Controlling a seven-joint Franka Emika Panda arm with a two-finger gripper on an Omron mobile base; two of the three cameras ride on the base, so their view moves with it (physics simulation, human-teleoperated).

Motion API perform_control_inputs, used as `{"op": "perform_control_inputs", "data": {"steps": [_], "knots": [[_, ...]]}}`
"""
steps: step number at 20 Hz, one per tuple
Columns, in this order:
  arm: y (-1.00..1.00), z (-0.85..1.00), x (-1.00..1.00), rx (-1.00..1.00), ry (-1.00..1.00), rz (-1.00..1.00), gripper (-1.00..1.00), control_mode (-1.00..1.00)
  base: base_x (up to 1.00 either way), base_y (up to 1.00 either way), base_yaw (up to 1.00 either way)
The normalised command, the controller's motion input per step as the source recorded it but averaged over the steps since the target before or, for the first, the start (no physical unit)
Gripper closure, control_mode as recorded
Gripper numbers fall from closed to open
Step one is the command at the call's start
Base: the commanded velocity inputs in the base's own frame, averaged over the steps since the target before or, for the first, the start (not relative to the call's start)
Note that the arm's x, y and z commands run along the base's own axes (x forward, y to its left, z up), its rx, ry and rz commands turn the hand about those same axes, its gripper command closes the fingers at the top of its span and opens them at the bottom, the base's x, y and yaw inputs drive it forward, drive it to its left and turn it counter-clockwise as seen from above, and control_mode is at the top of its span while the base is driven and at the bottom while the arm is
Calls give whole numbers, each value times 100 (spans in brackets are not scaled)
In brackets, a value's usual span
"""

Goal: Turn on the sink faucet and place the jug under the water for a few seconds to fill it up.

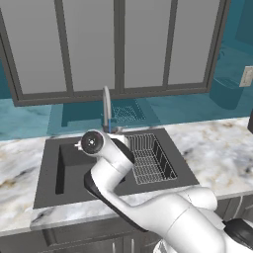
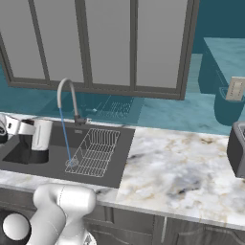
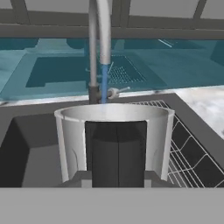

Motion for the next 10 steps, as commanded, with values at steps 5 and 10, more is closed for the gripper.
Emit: {"op": "perform_control_inputs", "data": {"steps": [5,10], "knots": [[0,-15,12,-1,-2,0,100,-100,0,0,0],[0,-8,9,-3,-3,0,100,-100,0,0,0]]}}
